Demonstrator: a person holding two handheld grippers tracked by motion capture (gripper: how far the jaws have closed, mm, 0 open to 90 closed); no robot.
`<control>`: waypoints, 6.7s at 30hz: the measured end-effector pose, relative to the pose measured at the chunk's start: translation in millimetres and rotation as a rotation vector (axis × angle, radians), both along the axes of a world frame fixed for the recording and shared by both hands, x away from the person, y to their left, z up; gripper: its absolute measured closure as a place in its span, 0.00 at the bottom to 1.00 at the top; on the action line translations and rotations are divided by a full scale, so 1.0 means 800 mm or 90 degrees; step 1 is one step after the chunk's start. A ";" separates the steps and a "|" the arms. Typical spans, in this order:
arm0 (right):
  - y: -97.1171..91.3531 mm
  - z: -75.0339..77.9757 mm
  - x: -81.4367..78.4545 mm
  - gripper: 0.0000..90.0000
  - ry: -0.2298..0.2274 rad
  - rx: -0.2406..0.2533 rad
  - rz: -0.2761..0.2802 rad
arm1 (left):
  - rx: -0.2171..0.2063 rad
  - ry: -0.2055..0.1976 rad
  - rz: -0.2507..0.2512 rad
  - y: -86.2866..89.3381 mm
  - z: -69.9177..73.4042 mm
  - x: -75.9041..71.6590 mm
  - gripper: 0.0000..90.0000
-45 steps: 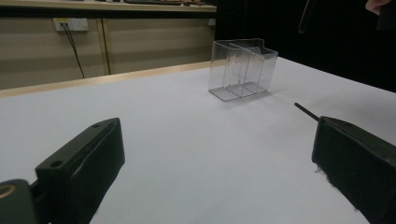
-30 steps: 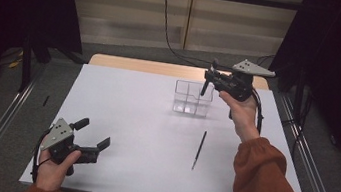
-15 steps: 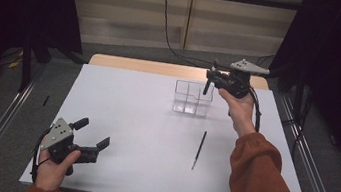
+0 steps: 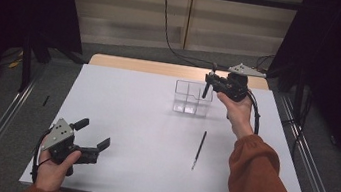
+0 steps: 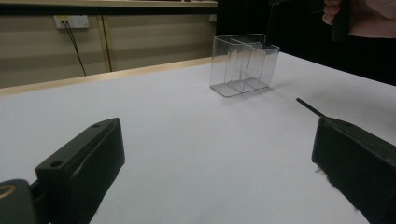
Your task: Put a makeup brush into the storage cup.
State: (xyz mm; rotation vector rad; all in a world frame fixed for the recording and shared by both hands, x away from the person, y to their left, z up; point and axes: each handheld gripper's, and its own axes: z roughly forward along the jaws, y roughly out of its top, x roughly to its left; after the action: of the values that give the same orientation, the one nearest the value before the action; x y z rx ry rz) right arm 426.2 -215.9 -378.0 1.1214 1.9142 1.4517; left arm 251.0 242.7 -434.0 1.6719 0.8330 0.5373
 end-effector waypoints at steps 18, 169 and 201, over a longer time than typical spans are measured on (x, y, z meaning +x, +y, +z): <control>0.000 -0.024 0.000 0.88 0.022 0.003 -0.002 | 0.005 -0.002 0.003 0.000 0.000 0.000 0.03; -0.103 -0.073 -0.255 0.02 -0.025 0.003 -0.026 | -0.001 -0.012 0.042 0.021 0.002 -0.019 0.03; -0.097 -0.071 -0.249 0.01 -0.039 0.016 -0.003 | 0.003 -0.010 0.037 0.018 0.001 -0.015 0.03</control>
State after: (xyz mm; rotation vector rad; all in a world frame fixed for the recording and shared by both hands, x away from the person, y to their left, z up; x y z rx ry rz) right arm 227.4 -293.4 -434.7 1.0786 1.8551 1.4936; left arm 238.7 257.4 -432.8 1.6506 0.8715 0.5920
